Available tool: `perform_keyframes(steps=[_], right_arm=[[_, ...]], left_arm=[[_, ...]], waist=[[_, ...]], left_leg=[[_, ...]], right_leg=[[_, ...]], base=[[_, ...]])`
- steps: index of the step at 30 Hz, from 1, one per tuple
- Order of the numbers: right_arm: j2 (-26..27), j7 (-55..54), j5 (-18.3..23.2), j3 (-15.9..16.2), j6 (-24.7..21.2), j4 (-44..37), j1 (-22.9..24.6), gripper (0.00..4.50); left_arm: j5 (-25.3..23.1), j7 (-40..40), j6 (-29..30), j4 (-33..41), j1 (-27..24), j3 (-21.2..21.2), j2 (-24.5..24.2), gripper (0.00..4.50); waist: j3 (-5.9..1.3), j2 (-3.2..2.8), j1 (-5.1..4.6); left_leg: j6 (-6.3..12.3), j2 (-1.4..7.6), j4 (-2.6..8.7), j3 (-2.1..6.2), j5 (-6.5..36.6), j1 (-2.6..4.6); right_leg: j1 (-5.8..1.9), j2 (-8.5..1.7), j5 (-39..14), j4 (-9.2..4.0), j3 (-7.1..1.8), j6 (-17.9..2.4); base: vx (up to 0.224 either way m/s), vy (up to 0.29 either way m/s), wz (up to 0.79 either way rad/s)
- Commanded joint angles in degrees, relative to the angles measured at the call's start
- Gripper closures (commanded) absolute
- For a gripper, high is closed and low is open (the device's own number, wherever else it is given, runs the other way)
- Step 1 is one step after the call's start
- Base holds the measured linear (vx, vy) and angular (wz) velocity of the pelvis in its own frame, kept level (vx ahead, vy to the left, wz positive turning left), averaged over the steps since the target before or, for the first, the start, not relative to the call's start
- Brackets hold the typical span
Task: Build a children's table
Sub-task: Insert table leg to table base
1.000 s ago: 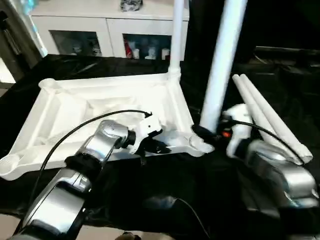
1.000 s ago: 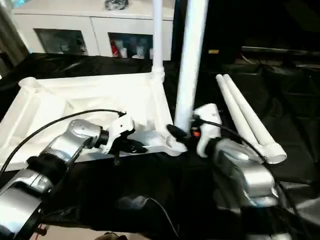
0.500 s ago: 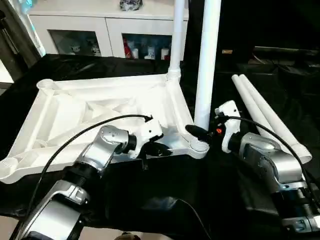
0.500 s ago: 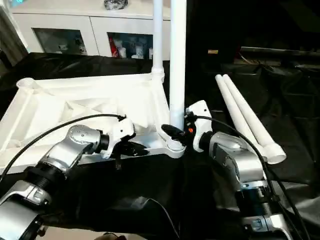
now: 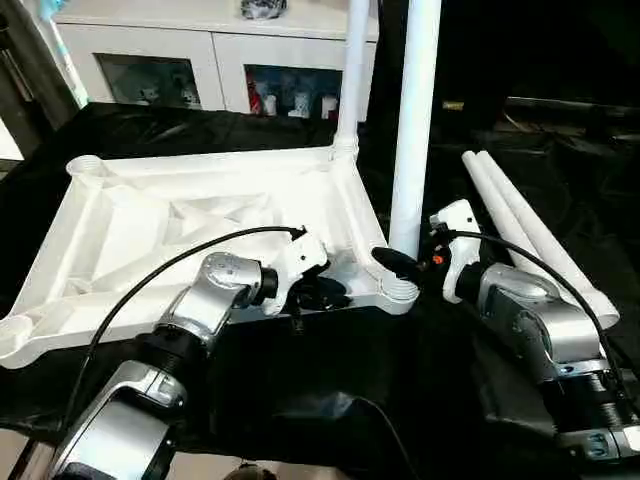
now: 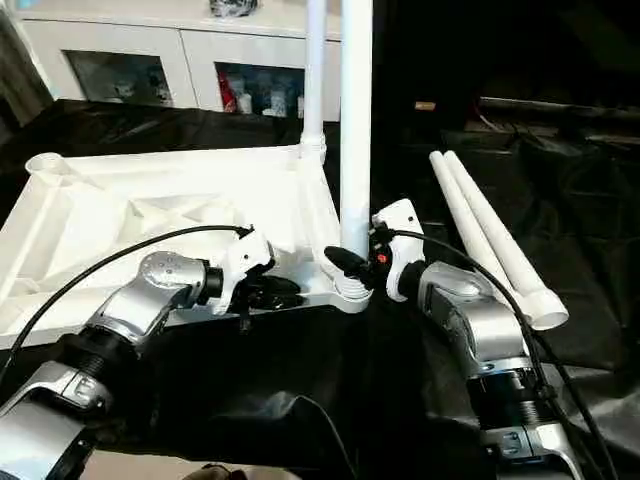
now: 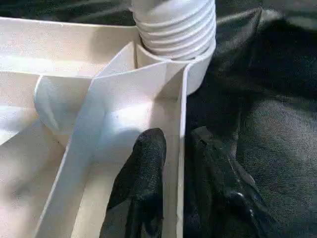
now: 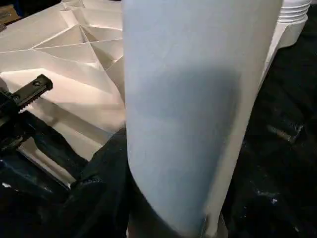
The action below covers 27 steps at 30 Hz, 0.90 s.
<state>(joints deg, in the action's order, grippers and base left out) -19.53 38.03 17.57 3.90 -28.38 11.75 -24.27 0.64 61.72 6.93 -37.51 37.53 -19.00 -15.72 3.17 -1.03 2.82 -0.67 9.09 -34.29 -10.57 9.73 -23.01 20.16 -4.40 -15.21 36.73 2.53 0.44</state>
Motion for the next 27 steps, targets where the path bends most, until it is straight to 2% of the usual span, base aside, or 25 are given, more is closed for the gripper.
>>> perform_keyframes(steps=[1,3,7,13,14,22,25,26,27], right_arm=[[0.1,0.3,-0.7,0.4,-0.2,0.8,0.8,2.59],[0.1,0.3,-0.7,0.4,-0.2,0.7,0.9,2.59],[0.2,0.4,-0.6,0.4,-0.2,0.7,0.7,2.59],[0.2,0.8,-0.6,0.6,-0.3,0.5,0.9,2.59],[0.1,0.9,-0.6,0.6,-0.3,0.5,0.9,2.59],[0.0,1.9,-0.4,0.7,-0.9,1.0,0.3,2.59],[0.9,1.2,1.0,-1.0,-1.1,1.5,0.3,2.59],[1.7,0.5,2.3,-2.8,-1.4,1.8,0.7,2.59],[1.7,0.5,2.3,-2.8,-1.4,1.8,0.7,2.59]], left_arm=[[-2.0,-0.1,0.2,-1.7,0.4,-0.9,-1.2,3.46],[-2.2,-0.3,0.3,-1.9,0.5,-1.1,-1.3,3.46],[-2.1,-0.1,0.8,-3.0,1.6,-0.8,-1.2,3.85],[-2.0,2.0,2.2,-2.7,2.0,-1.0,-1.3,4.23],[-2.0,2.2,2.4,-2.8,2.1,-1.2,-1.3,4.41],[-2.2,4.5,4.3,-1.9,2.8,-2.3,-1.8,4.5],[-1.6,4.7,5.1,-1.3,3.0,-1.7,-1.5,4.5],[-1.4,4.3,5.4,-1.0,3.1,-1.4,-1.4,4.5],[-1.4,4.3,5.4,-1.0,3.1,-1.4,-1.4,4.5]], waist=[[-3.64,0.5,0.13],[-3.69,0.5,0.17],[-3.6,0.49,0.22],[-3.65,0.46,0.16],[-3.66,0.47,0.16],[-3.66,0.31,-0.04],[-3.64,0.31,-0.04],[-3.57,0.07,-0.02],[-3.57,0.17,-0.05]], left_leg=[[3.39,4.47,3.89,1.65,7.5,1.76],[3.41,4.43,3.83,1.64,7.1,1.73],[3.18,4.41,3.9,1.61,7.9,1.83],[3.39,4.44,3.9,1.65,7.2,1.77],[3.46,4.43,3.87,1.66,7.1,1.74],[4.17,4.42,3.81,1.67,6.6,1.69],[3.96,4.44,3.85,1.67,7.2,1.72],[3.82,4.47,3.9,1.7,7.4,1.75],[3.65,4.51,3.95,1.68,8.0,1.79]], right_leg=[[-1.43,-4.81,3.6,-4.38,-2.48,-16.6],[-1.48,-4.86,4.3,-4.29,-2.5,-16.7],[-1.39,-4.9,3.2,-4.46,-2.52,-16.7],[-1.42,-4.87,4.3,-4.33,-2.49,-16.8],[-1.45,-4.85,4.6,-4.27,-2.49,-16.9],[-1.53,-4.87,6.3,-4.18,-2.43,-17.6],[-1.54,-4.92,5.6,-4.26,-2.45,-17.9],[-1.47,-4.93,5.4,-4.24,-2.45,-17.9],[-1.43,-4.99,5.0,-4.33,-2.49,-18.1]], base=[[0.0,0.0,0.0],[0.0,0.0,0.0],[0.0,0.0,0.0],[0.0,0.0,0.0],[0.0,0.0,0.0],[0.0,0.0,0.0],[0.0,0.0,0.0],[0.0,0.0,0.0],[0.0,0.0,0.0]])
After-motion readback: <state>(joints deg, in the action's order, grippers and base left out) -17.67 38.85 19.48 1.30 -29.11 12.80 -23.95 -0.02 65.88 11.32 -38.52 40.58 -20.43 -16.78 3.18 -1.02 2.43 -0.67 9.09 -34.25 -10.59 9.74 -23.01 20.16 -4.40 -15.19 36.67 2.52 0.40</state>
